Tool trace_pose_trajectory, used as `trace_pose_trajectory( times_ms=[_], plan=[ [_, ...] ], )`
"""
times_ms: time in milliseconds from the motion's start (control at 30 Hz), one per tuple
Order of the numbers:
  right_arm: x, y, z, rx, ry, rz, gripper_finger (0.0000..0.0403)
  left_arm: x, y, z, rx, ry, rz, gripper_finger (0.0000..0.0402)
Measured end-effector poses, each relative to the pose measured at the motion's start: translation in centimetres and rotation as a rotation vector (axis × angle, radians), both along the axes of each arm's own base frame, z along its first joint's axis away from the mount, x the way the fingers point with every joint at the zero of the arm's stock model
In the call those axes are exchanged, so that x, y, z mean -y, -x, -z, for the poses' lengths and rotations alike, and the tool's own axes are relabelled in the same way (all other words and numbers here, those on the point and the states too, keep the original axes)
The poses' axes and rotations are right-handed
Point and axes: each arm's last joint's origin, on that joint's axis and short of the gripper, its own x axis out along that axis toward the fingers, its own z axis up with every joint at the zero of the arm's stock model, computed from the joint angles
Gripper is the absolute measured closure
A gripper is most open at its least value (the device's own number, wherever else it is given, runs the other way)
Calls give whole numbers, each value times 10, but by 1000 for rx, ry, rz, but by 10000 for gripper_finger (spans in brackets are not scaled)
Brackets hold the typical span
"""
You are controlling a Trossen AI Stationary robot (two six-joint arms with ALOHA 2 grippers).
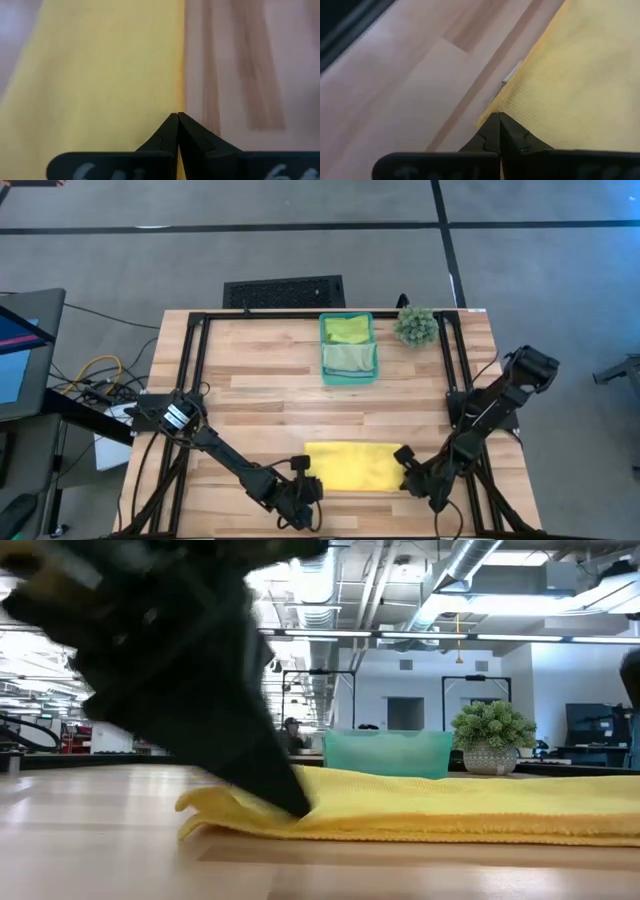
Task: Fold microfiber towels
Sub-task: Fold the yellow microfiber cloth
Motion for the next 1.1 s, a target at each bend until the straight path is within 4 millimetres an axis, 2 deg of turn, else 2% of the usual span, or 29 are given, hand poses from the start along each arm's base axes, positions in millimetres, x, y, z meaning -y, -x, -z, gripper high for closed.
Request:
trace_pose_trajectory(
  times_ms=[200, 367, 500, 667, 900, 1000, 1100],
  plan=[
    [0, -2, 12, -79, 7, 34, 387, -1, 7, 3, -60, 38, -67, 401],
    [6, 6, 2, -78, 23, 45, 385, 4, 9, -2, -41, 46, -48, 401],
    [6, 7, -15, 40, 14, 73, 388, 7, 12, -15, 27, -1, -44, 401],
    [7, 4, -12, 53, 25, 97, 386, 3, 14, -18, 69, -84, -99, 401],
    [9, 1, 10, -91, 68, 121, 387, -12, 14, 4, -57, 108, -162, 401],
    [14, 5, 7, -117, 94, 167, 385, -10, 14, 2, -69, 172, -173, 401],
    [19, 11, -2, -60, 132, 185, 384, -1, 8, -8, -28, 187, -107, 401]
  ],
)
